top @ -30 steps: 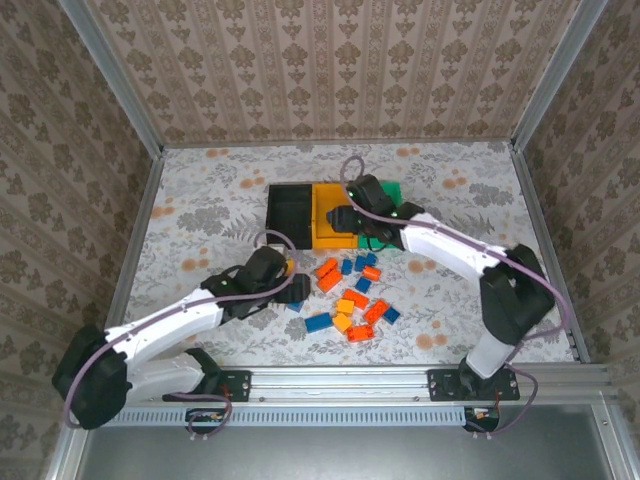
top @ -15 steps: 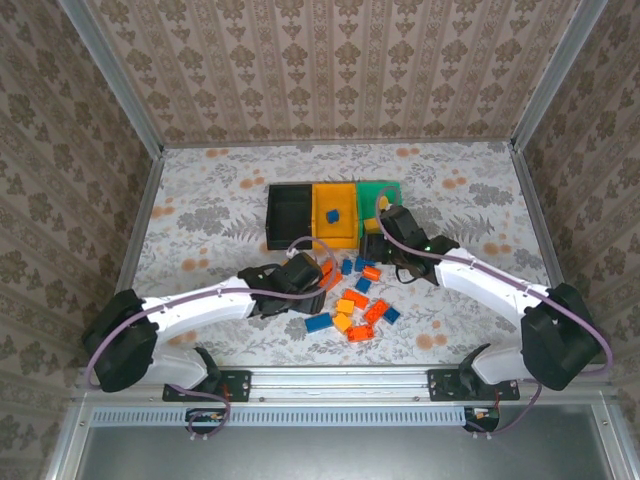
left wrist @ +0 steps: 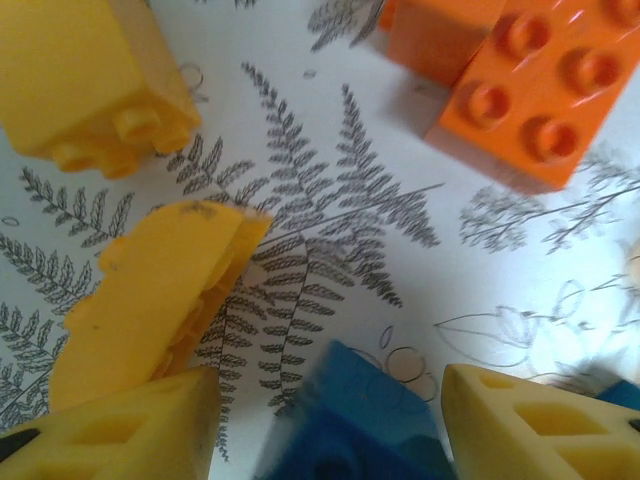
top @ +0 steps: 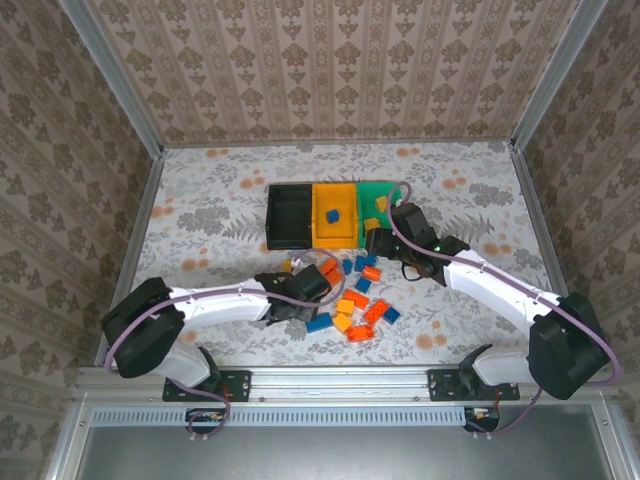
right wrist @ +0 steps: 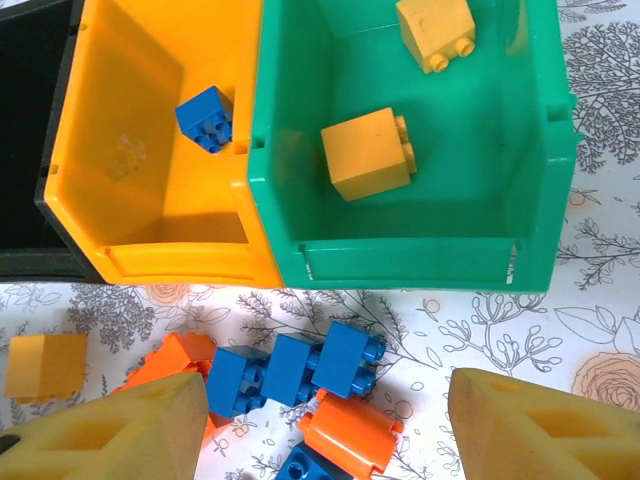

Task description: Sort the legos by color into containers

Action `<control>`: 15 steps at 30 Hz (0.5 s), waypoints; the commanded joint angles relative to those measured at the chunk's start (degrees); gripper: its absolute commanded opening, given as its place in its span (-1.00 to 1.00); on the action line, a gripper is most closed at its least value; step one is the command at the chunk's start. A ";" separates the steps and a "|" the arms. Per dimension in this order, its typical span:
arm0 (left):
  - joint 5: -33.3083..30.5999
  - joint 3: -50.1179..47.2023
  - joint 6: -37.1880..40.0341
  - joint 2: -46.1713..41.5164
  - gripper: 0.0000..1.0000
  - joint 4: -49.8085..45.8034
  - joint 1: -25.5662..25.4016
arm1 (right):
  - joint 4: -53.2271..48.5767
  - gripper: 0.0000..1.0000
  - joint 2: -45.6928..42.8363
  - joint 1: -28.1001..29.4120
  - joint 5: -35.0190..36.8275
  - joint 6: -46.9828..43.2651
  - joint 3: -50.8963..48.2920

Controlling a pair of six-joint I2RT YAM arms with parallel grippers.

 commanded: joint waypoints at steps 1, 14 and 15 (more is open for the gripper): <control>-2.68 -0.68 -1.10 0.51 0.18 -1.20 -0.99 | 0.22 0.33 -1.36 -0.57 -0.02 0.50 -0.94; -2.61 3.36 -0.73 -4.99 -0.33 -4.12 -3.46 | 0.59 0.33 -2.91 -2.51 -0.43 1.21 -2.55; -2.55 4.40 -0.32 -6.02 -0.34 -4.65 -3.28 | 0.63 0.34 -3.09 -2.77 -0.62 1.45 -2.87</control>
